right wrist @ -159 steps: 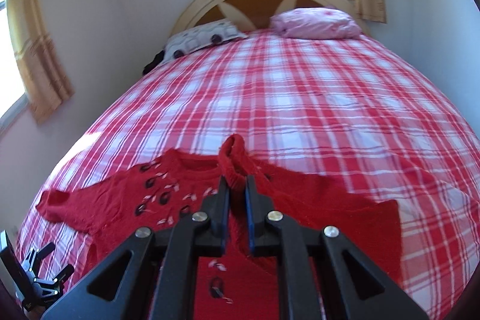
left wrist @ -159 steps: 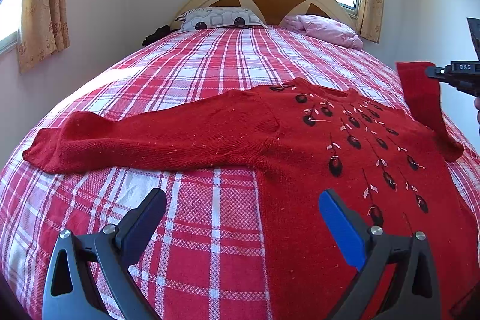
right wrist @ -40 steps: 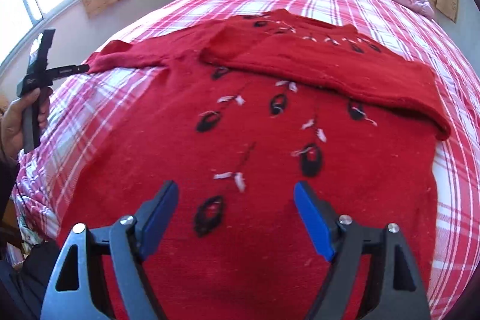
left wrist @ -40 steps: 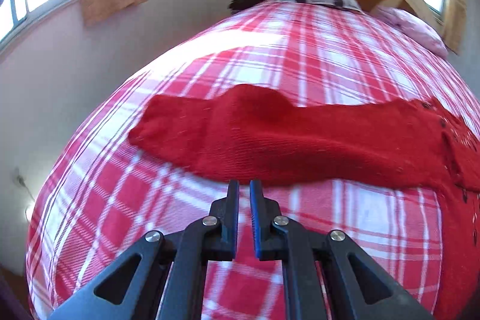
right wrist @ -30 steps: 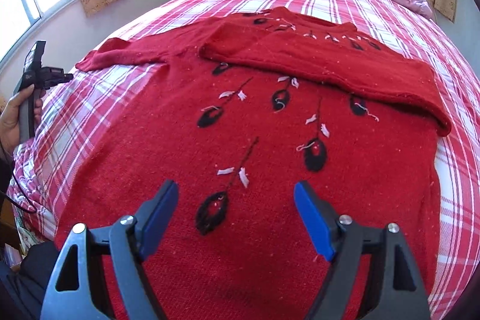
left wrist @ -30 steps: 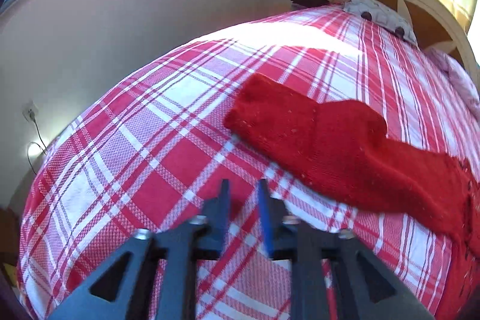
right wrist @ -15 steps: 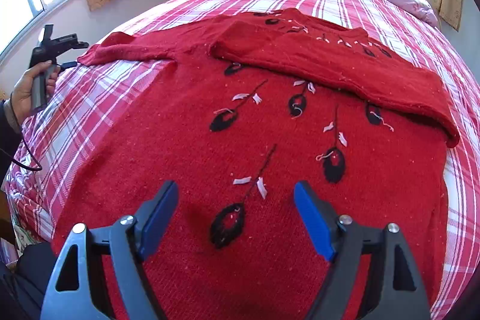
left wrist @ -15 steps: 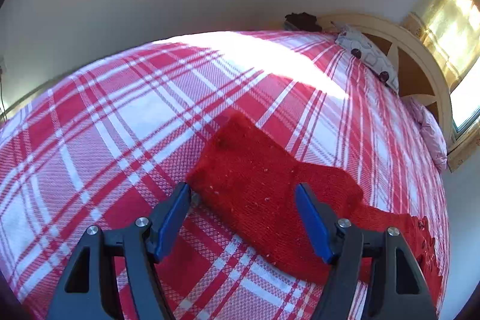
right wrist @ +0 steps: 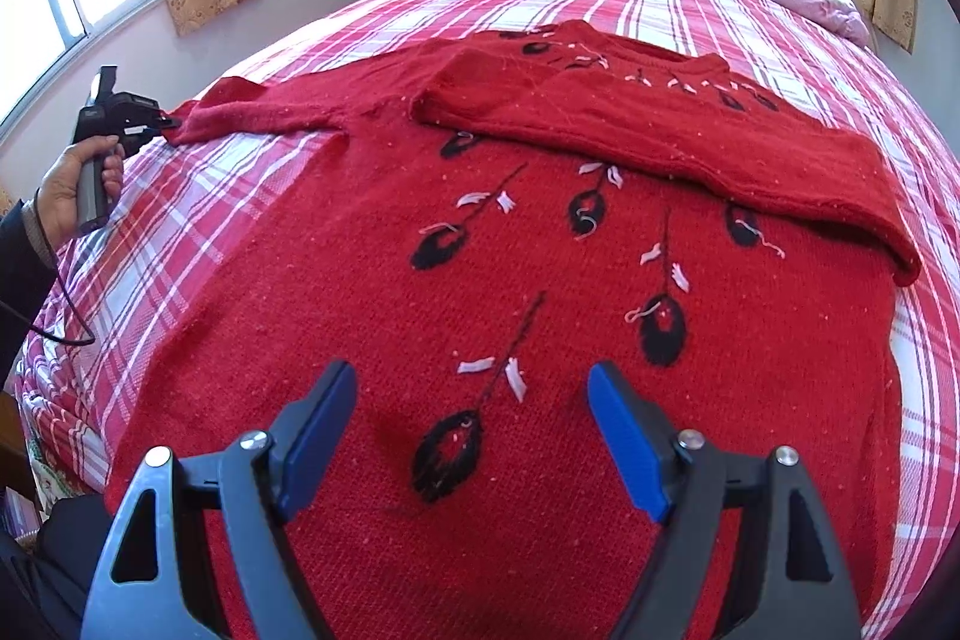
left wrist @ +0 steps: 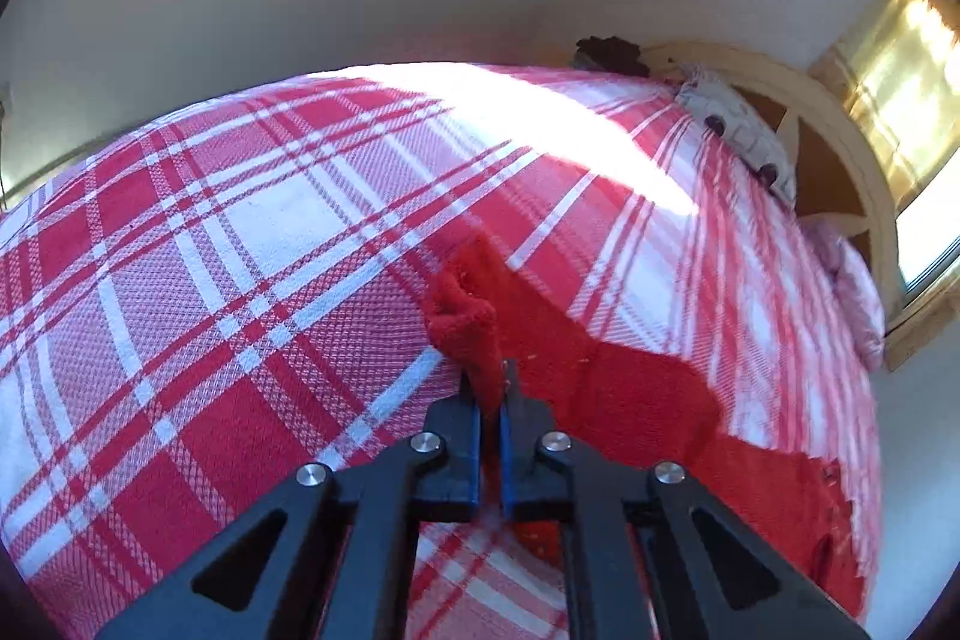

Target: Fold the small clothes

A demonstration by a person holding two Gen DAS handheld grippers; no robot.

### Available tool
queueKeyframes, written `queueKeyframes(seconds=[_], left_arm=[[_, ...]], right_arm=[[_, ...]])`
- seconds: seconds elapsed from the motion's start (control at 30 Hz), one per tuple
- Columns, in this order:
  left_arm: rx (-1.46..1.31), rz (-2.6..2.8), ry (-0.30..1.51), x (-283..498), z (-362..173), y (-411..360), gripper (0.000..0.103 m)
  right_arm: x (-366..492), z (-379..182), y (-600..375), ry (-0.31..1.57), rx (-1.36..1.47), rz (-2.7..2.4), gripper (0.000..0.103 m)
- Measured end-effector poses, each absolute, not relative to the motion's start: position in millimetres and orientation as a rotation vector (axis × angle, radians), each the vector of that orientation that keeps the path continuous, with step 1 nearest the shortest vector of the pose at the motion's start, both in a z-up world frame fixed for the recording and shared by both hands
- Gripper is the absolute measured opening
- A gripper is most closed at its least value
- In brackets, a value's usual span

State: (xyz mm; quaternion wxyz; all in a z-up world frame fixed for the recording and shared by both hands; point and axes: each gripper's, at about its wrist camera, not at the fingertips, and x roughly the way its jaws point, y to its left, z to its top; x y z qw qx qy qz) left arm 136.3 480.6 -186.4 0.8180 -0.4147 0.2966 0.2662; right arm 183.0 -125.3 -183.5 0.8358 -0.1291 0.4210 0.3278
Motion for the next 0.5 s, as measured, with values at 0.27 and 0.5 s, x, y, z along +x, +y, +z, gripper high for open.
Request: queueKeyframes(seconds=[0.27,0.5], left_arm=[[-0.819,0.357,0.461,150,-87,424,0.004],[-0.762,0.155,0.402,204,-23,355,0.004]], right_arm=[[188,-174,-133,0.863,-0.24,0.678,0.082],[187,-165,-148,0.832,-0.197,0.676,0.082]])
